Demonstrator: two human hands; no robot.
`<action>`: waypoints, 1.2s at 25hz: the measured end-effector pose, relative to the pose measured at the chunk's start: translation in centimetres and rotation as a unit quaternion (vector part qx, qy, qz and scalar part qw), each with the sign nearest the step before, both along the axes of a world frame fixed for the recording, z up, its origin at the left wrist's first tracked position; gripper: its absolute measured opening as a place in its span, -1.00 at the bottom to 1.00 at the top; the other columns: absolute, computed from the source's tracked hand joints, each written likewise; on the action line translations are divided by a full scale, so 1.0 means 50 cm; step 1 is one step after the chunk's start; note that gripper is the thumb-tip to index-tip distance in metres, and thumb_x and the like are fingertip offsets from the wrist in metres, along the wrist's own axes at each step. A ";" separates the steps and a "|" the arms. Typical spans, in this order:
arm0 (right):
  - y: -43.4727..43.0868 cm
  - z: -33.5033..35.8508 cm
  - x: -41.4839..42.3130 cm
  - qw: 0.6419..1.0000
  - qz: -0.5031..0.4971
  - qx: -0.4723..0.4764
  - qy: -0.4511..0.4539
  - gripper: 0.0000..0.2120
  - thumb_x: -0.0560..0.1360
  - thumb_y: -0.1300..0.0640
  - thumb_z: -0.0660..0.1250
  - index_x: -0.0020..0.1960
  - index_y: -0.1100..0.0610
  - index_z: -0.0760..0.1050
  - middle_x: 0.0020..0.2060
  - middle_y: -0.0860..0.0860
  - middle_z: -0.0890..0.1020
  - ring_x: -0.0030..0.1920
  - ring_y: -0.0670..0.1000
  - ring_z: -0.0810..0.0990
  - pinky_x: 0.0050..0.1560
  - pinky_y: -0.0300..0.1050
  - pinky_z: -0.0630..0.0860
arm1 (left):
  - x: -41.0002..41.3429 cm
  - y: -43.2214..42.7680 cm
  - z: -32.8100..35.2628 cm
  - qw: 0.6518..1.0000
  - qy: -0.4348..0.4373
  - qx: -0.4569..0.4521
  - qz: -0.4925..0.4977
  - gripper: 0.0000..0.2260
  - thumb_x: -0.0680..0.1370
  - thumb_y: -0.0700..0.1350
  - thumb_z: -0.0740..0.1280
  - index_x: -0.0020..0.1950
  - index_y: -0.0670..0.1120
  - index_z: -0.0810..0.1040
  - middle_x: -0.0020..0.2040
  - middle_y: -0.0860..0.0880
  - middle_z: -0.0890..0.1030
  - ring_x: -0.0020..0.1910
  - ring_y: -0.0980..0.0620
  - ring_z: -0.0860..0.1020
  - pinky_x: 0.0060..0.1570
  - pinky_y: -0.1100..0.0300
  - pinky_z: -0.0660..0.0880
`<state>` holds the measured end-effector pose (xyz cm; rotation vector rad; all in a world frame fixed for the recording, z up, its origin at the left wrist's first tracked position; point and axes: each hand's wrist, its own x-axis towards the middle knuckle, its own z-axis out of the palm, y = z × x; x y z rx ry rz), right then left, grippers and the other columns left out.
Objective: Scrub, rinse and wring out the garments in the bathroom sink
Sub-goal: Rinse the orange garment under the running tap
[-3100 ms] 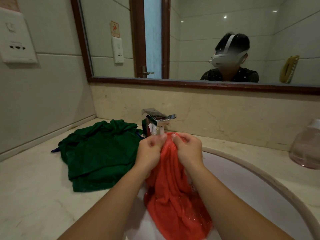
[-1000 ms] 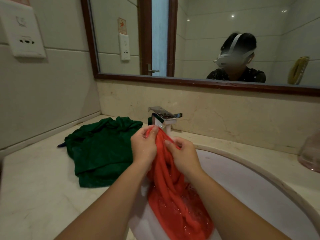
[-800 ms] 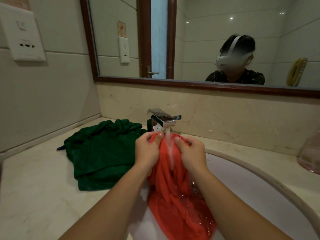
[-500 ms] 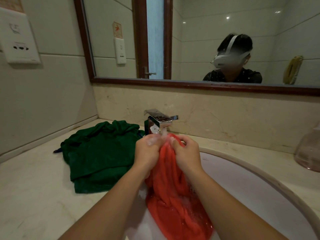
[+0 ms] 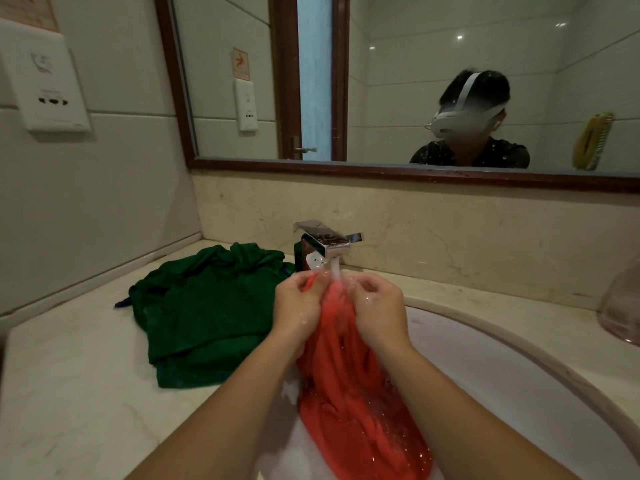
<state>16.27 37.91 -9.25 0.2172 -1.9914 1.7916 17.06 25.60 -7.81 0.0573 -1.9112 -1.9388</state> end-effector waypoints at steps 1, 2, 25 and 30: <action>0.003 0.002 -0.001 1.000 -0.006 -0.022 -0.002 -0.84 0.56 0.24 0.41 -0.09 0.02 0.71 -0.19 -0.10 0.74 -0.11 -0.13 0.69 -0.04 -0.18 0.58 | 0.000 0.001 0.001 1.000 -0.007 -0.010 -0.018 -0.97 0.53 -0.07 0.50 -0.07 0.02 0.67 -0.17 0.03 0.71 -0.18 0.14 0.65 -0.20 0.32 0.55; 0.006 0.004 0.000 0.999 -0.011 -0.038 0.000 -0.80 0.56 0.24 0.41 -0.13 -0.01 0.70 -0.21 -0.12 0.74 -0.13 -0.14 0.69 -0.04 -0.17 0.58 | 0.001 0.002 -0.001 0.999 -0.012 -0.017 -0.032 -0.94 0.51 -0.09 0.52 -0.10 0.04 0.66 -0.23 0.07 0.69 -0.26 0.20 0.64 -0.26 0.36 0.53; 0.004 -0.007 -0.009 1.000 -0.002 -0.013 -0.005 -0.82 0.56 0.20 0.41 -0.19 0.01 0.64 -0.26 -0.15 0.68 -0.21 -0.13 0.62 -0.11 -0.11 0.54 | -0.005 0.003 -0.007 1.000 0.015 -0.023 0.009 -0.92 0.53 -0.16 0.50 -0.04 0.01 0.67 -0.13 0.04 0.71 -0.19 0.19 0.65 -0.22 0.40 0.52; -0.004 -0.010 -0.003 0.999 0.018 0.021 -0.035 -0.81 0.58 0.11 0.43 -0.22 0.07 0.63 -0.29 -0.06 0.69 -0.25 -0.11 0.60 -0.15 -0.11 0.53 | -0.010 0.000 -0.008 0.999 0.020 -0.020 0.029 -0.90 0.56 -0.17 0.45 -0.05 0.04 0.65 -0.09 0.04 0.70 -0.08 0.10 0.66 -0.11 0.37 0.53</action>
